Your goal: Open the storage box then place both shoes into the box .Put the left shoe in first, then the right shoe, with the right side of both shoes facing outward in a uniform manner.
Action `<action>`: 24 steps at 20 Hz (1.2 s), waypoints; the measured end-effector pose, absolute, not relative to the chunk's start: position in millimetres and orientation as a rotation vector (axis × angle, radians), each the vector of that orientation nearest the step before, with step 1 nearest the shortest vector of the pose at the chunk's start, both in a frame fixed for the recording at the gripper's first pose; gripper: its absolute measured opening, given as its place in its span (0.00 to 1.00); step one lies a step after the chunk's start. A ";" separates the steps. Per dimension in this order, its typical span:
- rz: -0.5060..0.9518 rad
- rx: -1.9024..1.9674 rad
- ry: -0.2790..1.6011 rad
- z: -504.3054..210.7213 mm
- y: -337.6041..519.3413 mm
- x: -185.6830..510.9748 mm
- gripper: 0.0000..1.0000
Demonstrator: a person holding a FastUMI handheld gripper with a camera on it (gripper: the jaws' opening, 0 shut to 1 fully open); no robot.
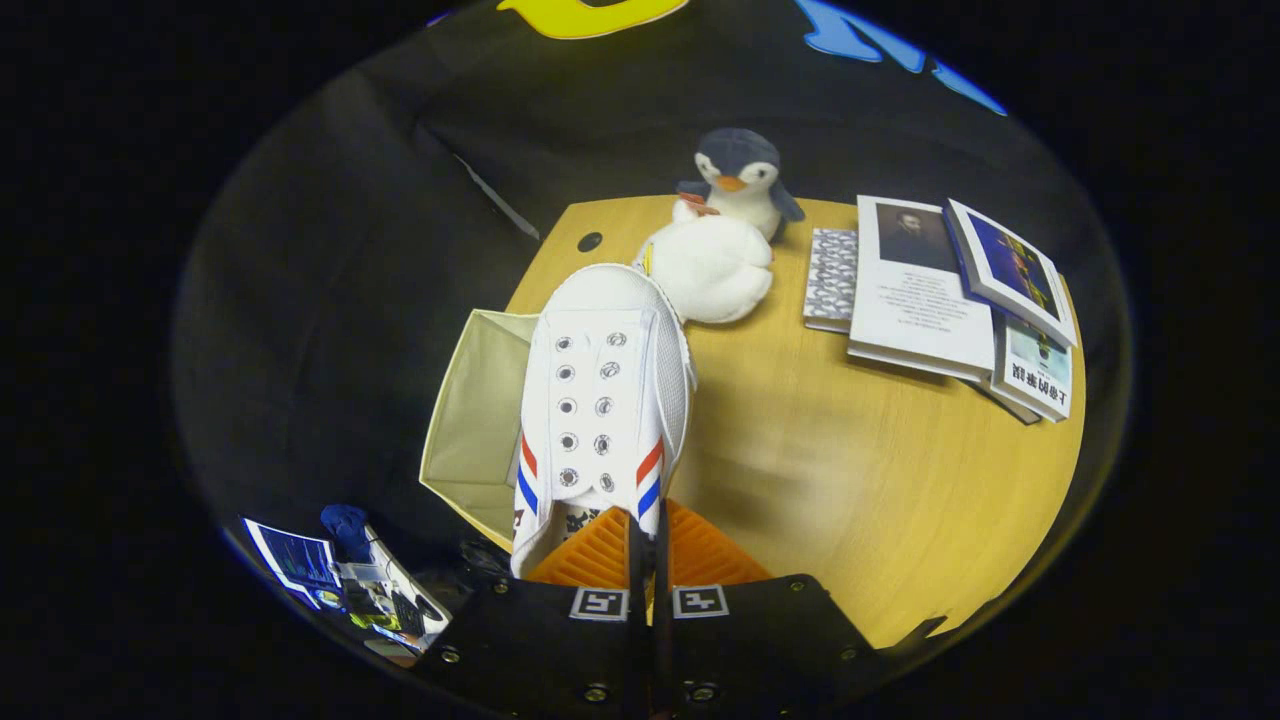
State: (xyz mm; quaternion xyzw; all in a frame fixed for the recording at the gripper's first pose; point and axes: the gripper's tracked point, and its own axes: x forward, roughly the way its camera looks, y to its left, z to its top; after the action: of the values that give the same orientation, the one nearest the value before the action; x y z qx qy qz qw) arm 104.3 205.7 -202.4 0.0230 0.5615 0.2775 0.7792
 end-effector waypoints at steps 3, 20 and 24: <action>0.658 0.010 1.197 -191.5 247.0 108.6 0.02; 0.740 -0.278 1.258 -254.2 386.1 84.5 0.02; 0.809 -0.177 1.236 -236.8 401.2 83.5 0.57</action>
State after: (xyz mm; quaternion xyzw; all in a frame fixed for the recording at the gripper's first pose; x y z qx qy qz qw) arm 83.5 401.2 -236.8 -0.0808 0.5626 0.3684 0.7357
